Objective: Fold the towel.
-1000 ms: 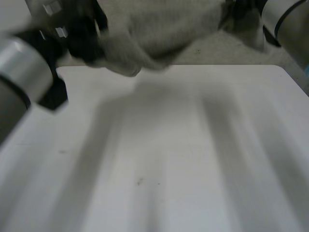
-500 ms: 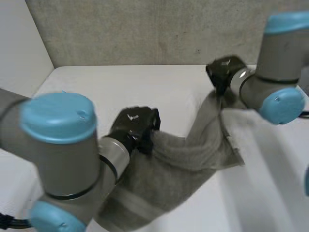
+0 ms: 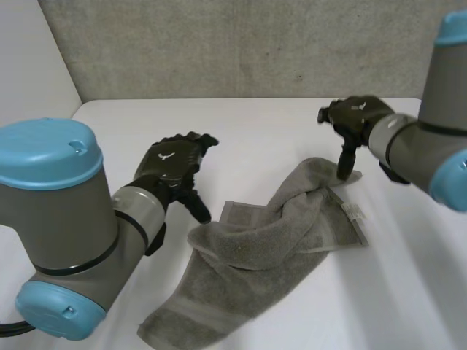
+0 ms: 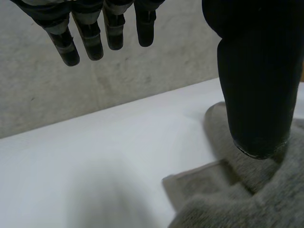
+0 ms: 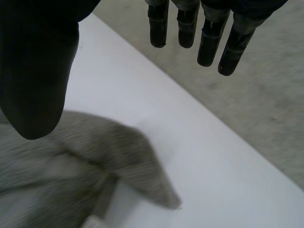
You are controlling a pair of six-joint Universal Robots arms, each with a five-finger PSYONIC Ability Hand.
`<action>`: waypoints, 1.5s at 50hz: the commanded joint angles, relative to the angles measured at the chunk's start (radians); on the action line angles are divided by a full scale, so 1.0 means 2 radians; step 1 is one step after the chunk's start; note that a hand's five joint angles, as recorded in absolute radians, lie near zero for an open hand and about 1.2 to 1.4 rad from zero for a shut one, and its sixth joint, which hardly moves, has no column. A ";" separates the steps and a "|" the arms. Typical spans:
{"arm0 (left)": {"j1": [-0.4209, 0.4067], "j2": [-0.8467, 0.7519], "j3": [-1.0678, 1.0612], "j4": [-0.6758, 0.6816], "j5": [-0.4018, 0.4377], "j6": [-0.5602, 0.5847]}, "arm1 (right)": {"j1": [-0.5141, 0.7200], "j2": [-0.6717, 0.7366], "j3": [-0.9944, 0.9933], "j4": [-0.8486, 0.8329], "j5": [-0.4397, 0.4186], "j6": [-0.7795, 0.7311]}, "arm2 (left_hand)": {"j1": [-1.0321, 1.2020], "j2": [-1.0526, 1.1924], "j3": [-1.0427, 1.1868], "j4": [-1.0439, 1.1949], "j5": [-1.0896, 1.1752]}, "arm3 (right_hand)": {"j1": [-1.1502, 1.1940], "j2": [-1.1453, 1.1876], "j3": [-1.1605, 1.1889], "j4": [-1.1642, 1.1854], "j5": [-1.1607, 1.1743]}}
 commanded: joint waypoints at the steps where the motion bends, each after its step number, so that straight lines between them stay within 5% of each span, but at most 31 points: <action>1: 0.035 0.004 -0.033 -0.001 0.001 0.000 | -0.015 -0.064 0.164 -0.074 -0.034 -0.009 | 0.012 0.014 0.014 0.014 0.008 | 0.056 0.050 0.052 0.044 0.058; 17: 0.086 -0.012 -0.077 0.013 0.004 0.000 | -0.040 -0.081 0.345 -0.211 -0.042 -0.014 | 0.012 0.015 0.014 0.014 0.008 | 0.167 0.162 0.164 0.156 0.170; 35: 0.104 -0.008 -0.103 0.030 0.005 0.000 | -0.042 -0.018 0.395 -0.337 -0.062 -0.023 | 0.009 0.012 0.011 0.011 0.005 | 0.172 0.167 0.169 0.161 0.175; 38: 0.104 -0.008 -0.105 0.032 0.005 0.000 | -0.042 -0.012 0.394 -0.341 -0.059 -0.028 | 0.007 0.010 0.009 0.010 0.003 | 0.253 0.247 0.249 0.241 0.255; 40: 0.104 -0.008 -0.105 0.032 0.005 0.000 | -0.043 -0.012 0.393 -0.352 -0.059 -0.028 | 0.007 0.010 0.009 0.010 0.003 | 0.478 0.472 0.474 0.466 0.480; 41: 0.104 -0.008 -0.105 0.032 0.005 0.000 | -0.043 -0.012 0.393 -0.352 -0.059 -0.028 | 0.007 0.010 0.009 0.010 0.003 | 0.479 0.473 0.475 0.468 0.482; 42: 0.104 -0.008 -0.107 0.032 0.005 0.000 | -0.043 -0.016 0.394 -0.361 -0.059 -0.028 | 0.007 0.010 0.009 0.010 0.003 | 0.577 0.572 0.574 0.566 0.580; 75: 0.071 -0.028 -0.112 0.039 0.116 -0.047 | -0.132 -0.311 0.413 -0.330 -0.069 0.042 | 0.018 0.020 0.020 0.020 0.013 | 0.578 0.573 0.575 0.567 0.581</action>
